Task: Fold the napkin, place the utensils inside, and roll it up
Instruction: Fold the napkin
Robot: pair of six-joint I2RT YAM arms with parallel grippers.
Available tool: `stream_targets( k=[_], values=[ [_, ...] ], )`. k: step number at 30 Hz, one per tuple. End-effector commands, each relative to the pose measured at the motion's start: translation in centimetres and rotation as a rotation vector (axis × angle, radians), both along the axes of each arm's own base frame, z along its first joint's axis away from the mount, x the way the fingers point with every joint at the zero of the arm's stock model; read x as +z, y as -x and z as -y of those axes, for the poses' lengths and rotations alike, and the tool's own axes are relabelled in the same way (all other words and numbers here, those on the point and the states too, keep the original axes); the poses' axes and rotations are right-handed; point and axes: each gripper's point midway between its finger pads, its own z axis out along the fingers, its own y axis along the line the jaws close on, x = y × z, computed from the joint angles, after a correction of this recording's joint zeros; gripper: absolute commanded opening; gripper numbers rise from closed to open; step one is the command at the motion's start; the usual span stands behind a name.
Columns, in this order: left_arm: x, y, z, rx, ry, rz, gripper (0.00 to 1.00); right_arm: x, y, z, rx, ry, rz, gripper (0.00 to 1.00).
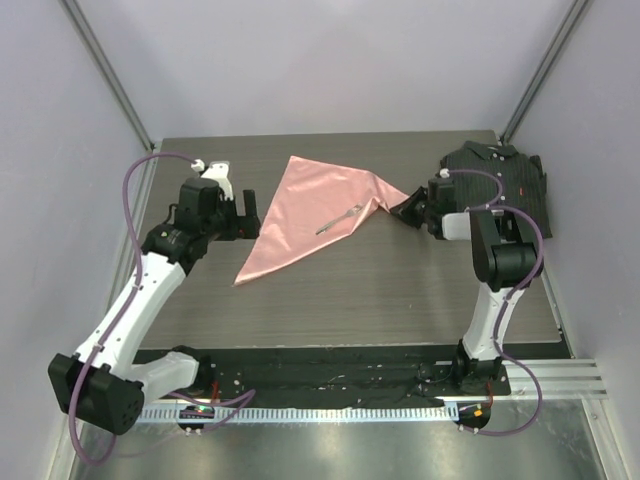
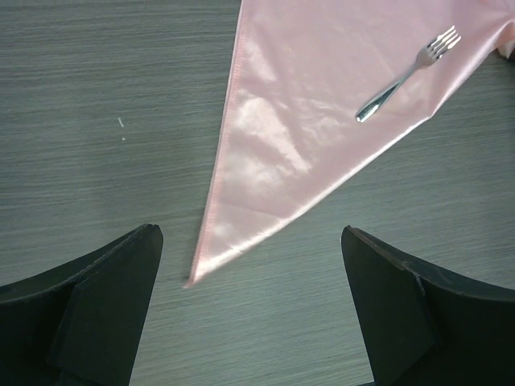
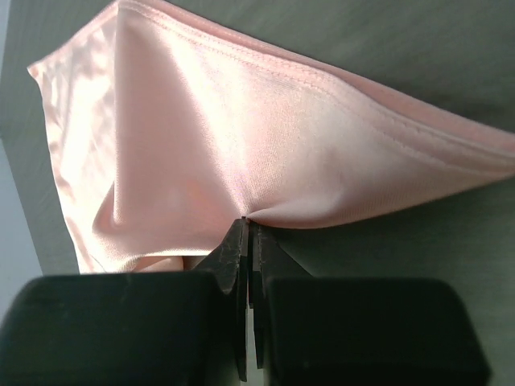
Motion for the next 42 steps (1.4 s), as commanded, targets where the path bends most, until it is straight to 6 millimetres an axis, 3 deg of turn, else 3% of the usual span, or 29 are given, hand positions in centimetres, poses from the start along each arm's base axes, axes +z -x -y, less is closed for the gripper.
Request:
stream_targets(
  k=[1, 3, 4, 6, 11, 13, 16, 17, 22, 27, 31, 42],
  values=[
    [1.7, 0.0, 0.1, -0.012, 0.028, 0.066, 1.0, -2.4, 5.6, 0.9, -0.039, 0.09, -0.111, 0.01],
    [2.0, 0.1, 0.2, -0.015, 0.035, 0.075, 1.0, -3.4, 8.1, 1.1, -0.044, 0.102, -0.144, 0.01],
    [2.1, 0.2, 0.2, -0.018, 0.039, 0.081, 1.0, -2.6, 8.5, 1.2, -0.05, 0.106, -0.124, 0.01],
    [2.2, 0.3, 0.3, -0.021, 0.046, 0.086, 1.0, -3.4, 10.7, 1.5, -0.048, 0.114, -0.153, 0.01],
    [2.6, 0.4, 0.4, -0.027, 0.059, 0.101, 1.0, -3.1, 13.5, 2.1, -0.042, 0.138, -0.166, 0.01],
    [2.6, 0.5, 0.6, -0.034, 0.064, 0.101, 1.0, -2.8, 14.1, 2.2, -0.034, 0.147, -0.178, 0.12],
    [2.6, 0.5, 0.7, -0.037, 0.067, 0.097, 1.0, -1.3, 14.4, 2.6, -0.038, 0.164, -0.178, 0.42],
    [2.6, 0.5, 0.7, -0.037, 0.068, 0.098, 1.0, -0.1, 14.0, 3.2, -0.05, 0.184, -0.147, 0.45],
    [2.8, 0.6, 0.8, -0.042, 0.076, 0.102, 1.0, 1.8, 14.9, 5.9, -0.108, 0.26, -0.135, 0.57],
    [3.0, 0.7, 0.8, -0.042, 0.079, 0.111, 1.0, 1.7, 15.6, 8.6, -0.186, 0.239, -0.15, 0.58],
    [3.0, 0.7, 0.8, -0.042, 0.079, 0.112, 1.0, 1.6, 14.5, 10.6, -0.262, 0.157, -0.124, 0.56],
    [2.8, 0.7, 0.7, -0.042, 0.075, 0.107, 1.0, 1.2, 12.6, 11.5, -0.349, -0.015, -0.026, 0.54]
  ],
)
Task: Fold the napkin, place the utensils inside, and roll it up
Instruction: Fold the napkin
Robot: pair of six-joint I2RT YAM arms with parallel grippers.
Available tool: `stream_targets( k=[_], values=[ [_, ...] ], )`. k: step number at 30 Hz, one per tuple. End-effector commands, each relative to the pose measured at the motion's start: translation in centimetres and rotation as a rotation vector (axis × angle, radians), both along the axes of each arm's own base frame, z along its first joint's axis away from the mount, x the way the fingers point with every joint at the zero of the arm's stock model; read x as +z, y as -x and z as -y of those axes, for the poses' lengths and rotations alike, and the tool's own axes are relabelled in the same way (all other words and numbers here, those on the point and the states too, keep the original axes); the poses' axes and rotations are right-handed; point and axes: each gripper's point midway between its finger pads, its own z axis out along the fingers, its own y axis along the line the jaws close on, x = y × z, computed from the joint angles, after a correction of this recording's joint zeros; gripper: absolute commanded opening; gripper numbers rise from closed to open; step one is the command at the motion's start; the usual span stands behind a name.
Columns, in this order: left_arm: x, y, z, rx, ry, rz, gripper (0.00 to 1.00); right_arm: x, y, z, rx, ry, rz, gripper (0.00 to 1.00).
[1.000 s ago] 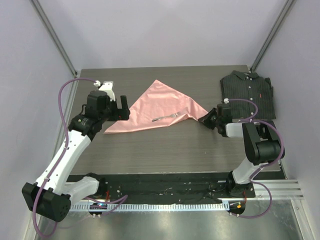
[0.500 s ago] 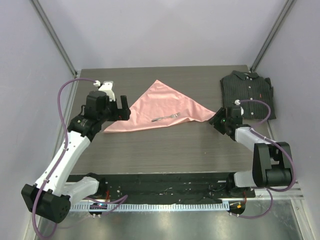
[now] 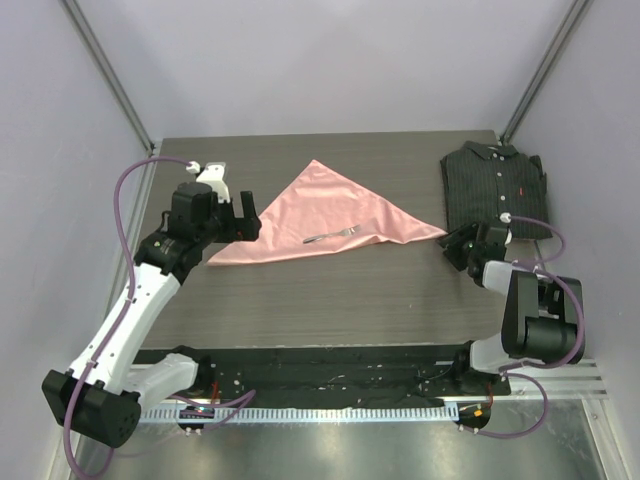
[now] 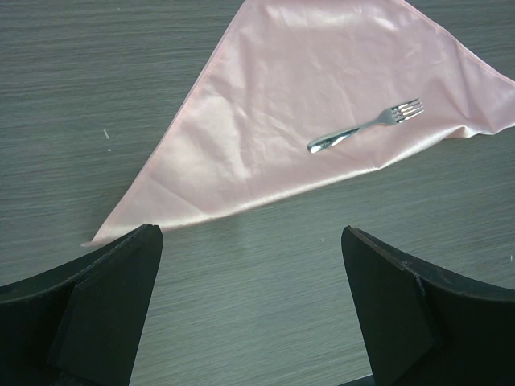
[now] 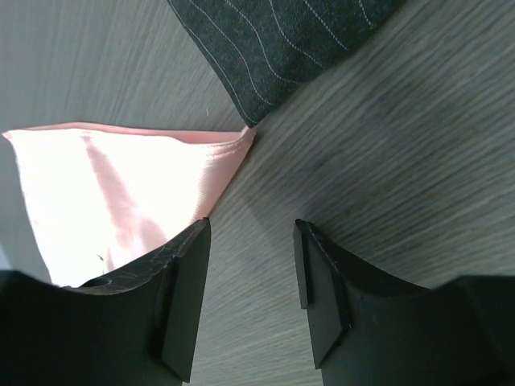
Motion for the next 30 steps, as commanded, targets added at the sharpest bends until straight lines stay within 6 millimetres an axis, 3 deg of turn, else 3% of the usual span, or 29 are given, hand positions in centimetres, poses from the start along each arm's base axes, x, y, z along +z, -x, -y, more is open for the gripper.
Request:
stream_targets(
  k=[1, 23, 30],
  values=[
    [1.2, -0.3, 0.3, -0.01, 0.024, 0.047, 1.0, 0.3, -1.2, -0.1, -0.02, -0.067, 0.084, 0.53],
    [0.8, -0.5, 0.3, -0.009, 0.02, 0.037, 1.0, -4.4, -1.7, 1.3, -0.08, -0.039, -0.019, 0.38],
    [0.8, -0.5, 0.3, -0.009, 0.019, 0.036, 1.0, -4.6, -2.0, 1.3, -0.078, -0.044, -0.021, 0.32]
  ],
)
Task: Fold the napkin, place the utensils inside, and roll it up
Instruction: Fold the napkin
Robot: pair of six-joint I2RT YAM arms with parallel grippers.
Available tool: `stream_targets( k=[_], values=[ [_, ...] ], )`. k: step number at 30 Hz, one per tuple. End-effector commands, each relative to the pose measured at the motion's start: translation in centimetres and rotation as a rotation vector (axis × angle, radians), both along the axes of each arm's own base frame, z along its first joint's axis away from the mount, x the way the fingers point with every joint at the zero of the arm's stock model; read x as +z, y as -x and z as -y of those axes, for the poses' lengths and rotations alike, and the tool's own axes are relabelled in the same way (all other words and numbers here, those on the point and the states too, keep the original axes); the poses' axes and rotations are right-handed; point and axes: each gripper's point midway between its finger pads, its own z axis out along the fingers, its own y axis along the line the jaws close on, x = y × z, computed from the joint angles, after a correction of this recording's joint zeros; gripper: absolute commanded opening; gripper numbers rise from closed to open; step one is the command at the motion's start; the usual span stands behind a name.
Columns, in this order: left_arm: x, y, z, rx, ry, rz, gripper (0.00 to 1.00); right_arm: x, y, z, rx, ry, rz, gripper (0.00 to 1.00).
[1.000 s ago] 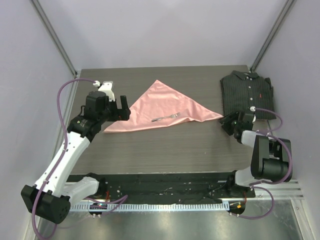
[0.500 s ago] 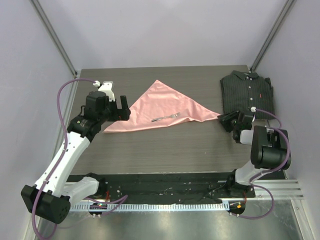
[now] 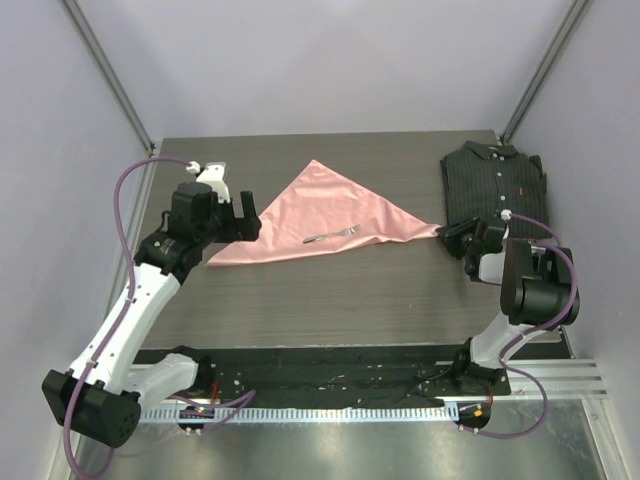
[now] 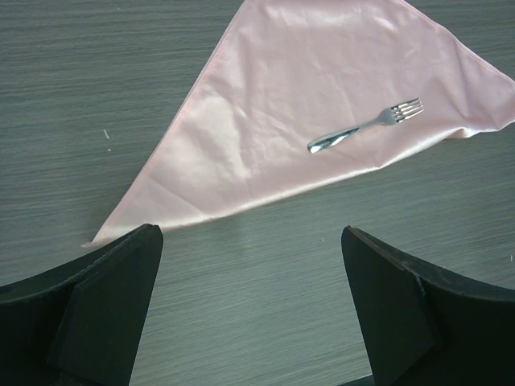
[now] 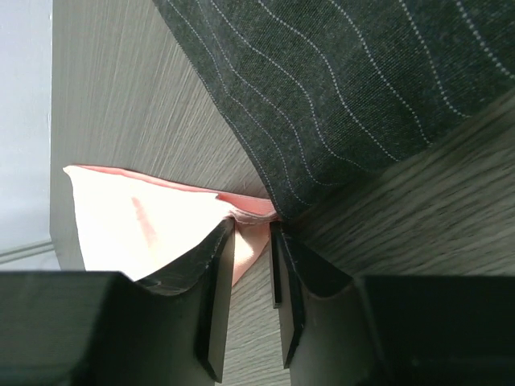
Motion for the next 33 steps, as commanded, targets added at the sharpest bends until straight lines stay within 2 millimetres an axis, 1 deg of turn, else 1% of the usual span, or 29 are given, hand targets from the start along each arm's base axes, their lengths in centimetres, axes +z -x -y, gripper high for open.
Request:
stream_targets(
  k=[1, 4, 8, 11, 18, 19, 21, 22, 25, 33],
  values=[
    [0.9, -0.5, 0.3, -0.009, 0.02, 0.038, 1.0, -4.0, 2.6, 0.9, -0.03, 0.043, -0.161, 0.3],
    [0.9, -0.6, 0.3, -0.008, 0.022, 0.039, 1.0, -4.1, 2.7, 0.7, -0.021, 0.036, -0.162, 0.22],
    [0.9, -0.5, 0.3, -0.008, 0.022, 0.039, 1.0, -4.0, 2.7, 0.5, -0.008, 0.037, -0.158, 0.07],
    [0.9, -0.5, 0.3, -0.008, 0.022, 0.039, 1.0, -3.4, 2.4, 0.4, 0.011, 0.045, -0.142, 0.01],
    [0.9, -0.5, 0.3, -0.008, 0.022, 0.039, 1.0, -0.4, 1.0, 0.7, 0.056, 0.114, -0.05, 0.01],
    [0.9, -0.5, 0.3, -0.008, 0.021, 0.037, 1.0, 0.2, 0.5, 0.9, 0.063, 0.134, -0.037, 0.01],
    [0.9, -0.5, 0.3, -0.009, 0.023, 0.04, 1.0, 0.6, 0.3, 1.1, 0.066, 0.146, -0.04, 0.01],
    [0.9, -0.4, 0.7, -0.031, 0.033, 0.035, 1.0, 1.0, -0.1, 1.2, 0.065, 0.152, -0.033, 0.01],
    [0.8, -0.3, 0.7, -0.03, 0.034, 0.033, 1.0, 1.6, -0.5, 1.5, 0.06, 0.167, -0.028, 0.01],
    [1.0, -0.3, 0.8, -0.033, 0.037, 0.038, 1.0, 1.9, -0.7, 2.0, 0.065, 0.2, -0.03, 0.01]
  ],
)
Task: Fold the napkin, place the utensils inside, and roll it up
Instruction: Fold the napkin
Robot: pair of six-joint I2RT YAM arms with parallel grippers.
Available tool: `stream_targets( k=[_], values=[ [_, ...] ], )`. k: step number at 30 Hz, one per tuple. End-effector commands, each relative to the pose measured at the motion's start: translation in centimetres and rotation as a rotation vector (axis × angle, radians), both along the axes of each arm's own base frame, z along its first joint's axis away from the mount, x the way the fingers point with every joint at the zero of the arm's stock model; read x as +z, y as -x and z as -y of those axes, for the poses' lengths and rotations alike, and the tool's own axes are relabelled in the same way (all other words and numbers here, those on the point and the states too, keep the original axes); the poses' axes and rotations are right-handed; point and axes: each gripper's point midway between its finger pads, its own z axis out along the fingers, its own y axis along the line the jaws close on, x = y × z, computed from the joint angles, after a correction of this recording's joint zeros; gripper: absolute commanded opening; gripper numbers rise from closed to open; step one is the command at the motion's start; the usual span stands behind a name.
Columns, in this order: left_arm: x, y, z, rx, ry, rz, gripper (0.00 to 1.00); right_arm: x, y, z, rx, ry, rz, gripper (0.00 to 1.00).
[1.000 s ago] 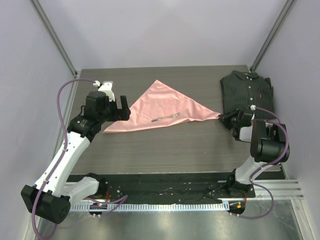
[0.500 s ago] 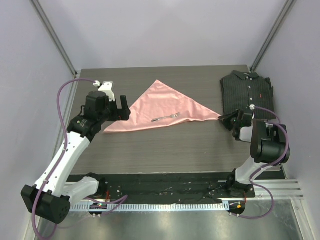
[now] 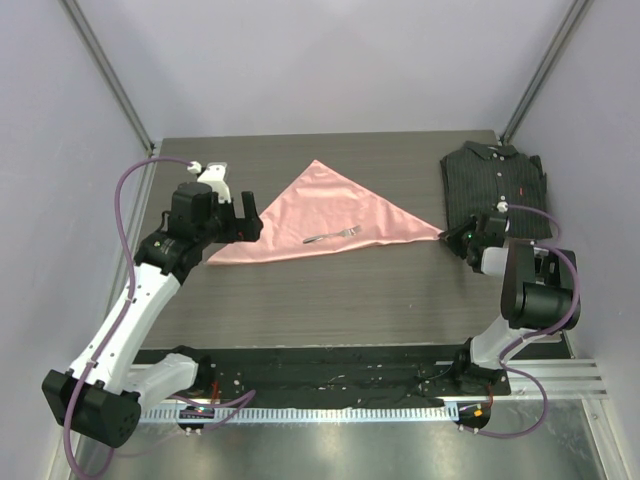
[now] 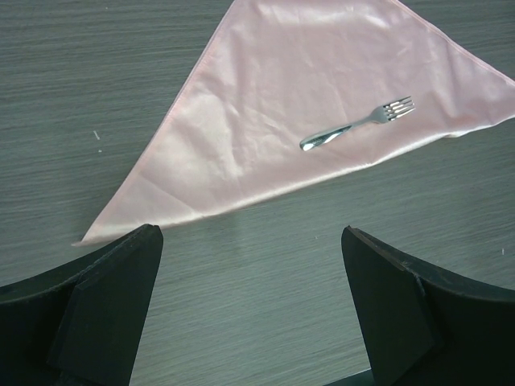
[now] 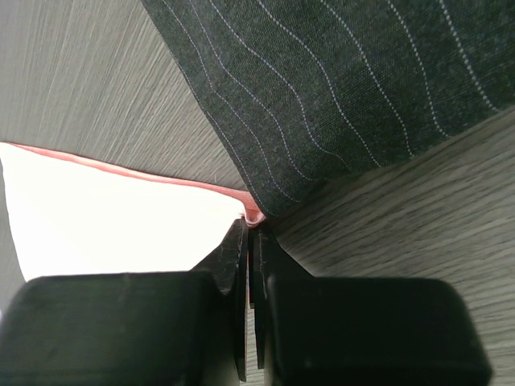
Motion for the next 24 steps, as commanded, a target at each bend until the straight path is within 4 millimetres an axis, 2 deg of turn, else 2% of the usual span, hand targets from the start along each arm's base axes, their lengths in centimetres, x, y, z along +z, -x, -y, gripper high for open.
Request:
stream_targets(
  k=[1, 7, 16, 22, 24],
  values=[
    [1.0, -0.5, 0.4, -0.011, 0.025, 0.043, 1.0, 2.3, -1.4, 1.4, -0.005, 0.072, 0.059, 0.01],
    [0.9, -0.5, 0.3, -0.01, 0.023, 0.039, 1.0, 2.3, -2.0, 1.6, 0.027, 0.077, 0.057, 0.01],
    [0.8, -0.5, 0.4, -0.012, 0.024, 0.037, 1.0, 3.4, -2.7, 0.4, 0.105, 0.046, 0.116, 0.01],
    [0.7, -0.6, 0.4, -0.013, 0.024, 0.032, 1.0, 6.1, -2.8, -1.3, 0.158, 0.03, 0.206, 0.01],
    [0.6, -0.6, 0.5, -0.013, 0.026, 0.031, 1.0, 7.2, -3.0, -2.6, 0.189, 0.029, 0.236, 0.01]
  ],
)
